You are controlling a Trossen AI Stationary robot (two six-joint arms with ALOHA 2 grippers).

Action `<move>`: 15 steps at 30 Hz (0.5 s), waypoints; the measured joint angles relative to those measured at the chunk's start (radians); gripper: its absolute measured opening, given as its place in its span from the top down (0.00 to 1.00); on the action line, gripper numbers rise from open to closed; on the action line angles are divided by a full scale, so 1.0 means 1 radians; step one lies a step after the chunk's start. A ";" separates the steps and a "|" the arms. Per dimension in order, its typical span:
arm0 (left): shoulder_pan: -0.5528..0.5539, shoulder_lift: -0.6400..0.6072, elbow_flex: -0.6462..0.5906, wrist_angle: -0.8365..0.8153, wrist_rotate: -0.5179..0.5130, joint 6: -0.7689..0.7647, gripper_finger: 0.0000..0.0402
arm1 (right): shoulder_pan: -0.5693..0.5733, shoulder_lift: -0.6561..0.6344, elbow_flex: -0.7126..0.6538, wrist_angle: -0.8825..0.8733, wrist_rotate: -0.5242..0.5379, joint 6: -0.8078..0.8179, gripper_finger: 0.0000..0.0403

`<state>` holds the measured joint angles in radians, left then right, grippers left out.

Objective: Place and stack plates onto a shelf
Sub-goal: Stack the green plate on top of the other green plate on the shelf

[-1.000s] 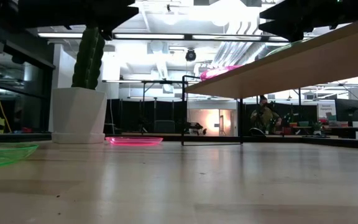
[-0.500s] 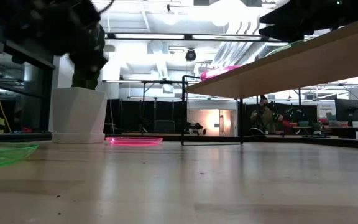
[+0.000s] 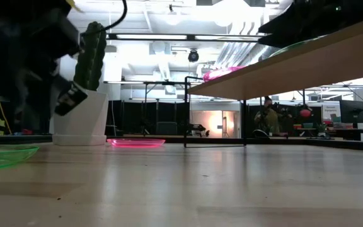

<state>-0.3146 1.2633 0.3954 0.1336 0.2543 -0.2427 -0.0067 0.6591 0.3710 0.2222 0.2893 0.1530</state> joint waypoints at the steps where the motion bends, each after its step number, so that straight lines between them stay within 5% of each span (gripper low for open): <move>1: -0.003 0.019 0.000 0.002 -0.002 0.018 0.64 | 0.000 0.007 0.000 -0.001 0.000 0.001 0.54; 8: -0.003 0.086 0.000 0.006 -0.097 0.137 0.64 | 0.000 0.052 0.000 0.000 0.000 0.007 0.54; 15: -0.002 0.086 0.000 -0.020 -0.082 0.157 0.64 | 0.000 0.084 0.000 -0.001 0.000 0.007 0.54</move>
<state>-0.3166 1.3491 0.3954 0.1136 0.1724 -0.0859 -0.0067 0.7427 0.3710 0.2215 0.2890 0.1604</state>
